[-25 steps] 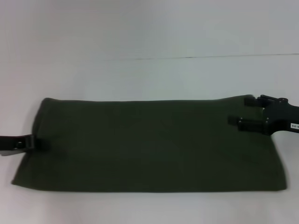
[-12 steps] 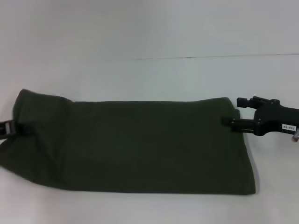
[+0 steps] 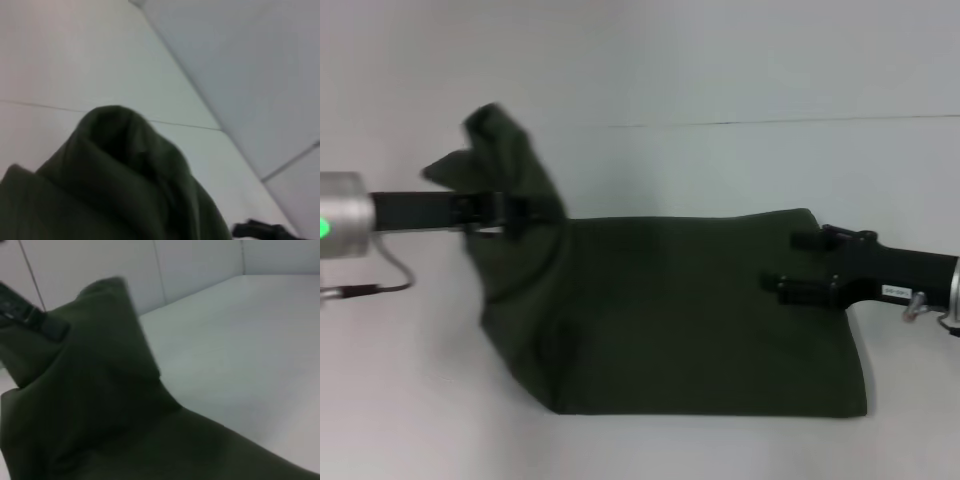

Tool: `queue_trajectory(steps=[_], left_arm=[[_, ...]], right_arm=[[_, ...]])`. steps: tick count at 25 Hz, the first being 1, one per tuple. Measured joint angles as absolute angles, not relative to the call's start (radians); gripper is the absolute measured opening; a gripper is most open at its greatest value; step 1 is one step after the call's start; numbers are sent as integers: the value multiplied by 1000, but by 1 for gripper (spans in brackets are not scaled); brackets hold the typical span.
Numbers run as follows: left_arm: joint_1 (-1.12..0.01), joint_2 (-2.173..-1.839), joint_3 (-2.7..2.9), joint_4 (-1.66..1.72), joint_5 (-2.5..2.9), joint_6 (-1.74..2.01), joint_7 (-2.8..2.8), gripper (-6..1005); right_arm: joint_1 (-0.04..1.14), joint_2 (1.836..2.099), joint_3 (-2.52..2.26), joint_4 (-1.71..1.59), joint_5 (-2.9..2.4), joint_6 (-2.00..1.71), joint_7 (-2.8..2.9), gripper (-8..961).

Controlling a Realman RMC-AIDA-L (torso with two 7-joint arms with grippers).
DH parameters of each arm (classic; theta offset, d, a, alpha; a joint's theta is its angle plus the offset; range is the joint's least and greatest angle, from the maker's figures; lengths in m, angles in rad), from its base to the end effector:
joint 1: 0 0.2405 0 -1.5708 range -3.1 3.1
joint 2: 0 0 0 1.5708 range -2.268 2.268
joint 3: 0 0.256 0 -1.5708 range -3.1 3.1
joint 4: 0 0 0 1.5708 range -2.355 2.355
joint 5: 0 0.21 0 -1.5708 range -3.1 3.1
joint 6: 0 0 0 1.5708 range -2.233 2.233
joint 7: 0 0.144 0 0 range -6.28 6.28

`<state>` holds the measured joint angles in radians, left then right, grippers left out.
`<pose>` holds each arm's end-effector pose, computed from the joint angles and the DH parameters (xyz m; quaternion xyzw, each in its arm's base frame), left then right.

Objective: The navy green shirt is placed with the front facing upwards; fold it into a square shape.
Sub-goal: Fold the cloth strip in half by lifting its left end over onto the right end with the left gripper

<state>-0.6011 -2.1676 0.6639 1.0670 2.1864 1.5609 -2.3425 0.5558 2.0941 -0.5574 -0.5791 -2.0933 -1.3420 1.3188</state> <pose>-0.2104 0.3649 0.0329 -0.8310 -0.4990 -0.2193 0.1116 0.2903 0.3479 -0.0092 -0.9198 0.2553 0.2000 0.2211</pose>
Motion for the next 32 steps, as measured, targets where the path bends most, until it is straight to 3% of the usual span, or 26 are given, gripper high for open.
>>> queue_trajectory(steps=[14, 32], left_arm=[[-653, -2170, 1073, 822, 1930, 1191, -2327, 54], [-695, -2174, 1298, 752, 1709, 1088, -2266, 48]], right_arm=[[534, 2088, -532, -554, -2094, -1315, 1295, 923], [479, 2086, -448, -580, -2094, -1293, 1295, 923]])
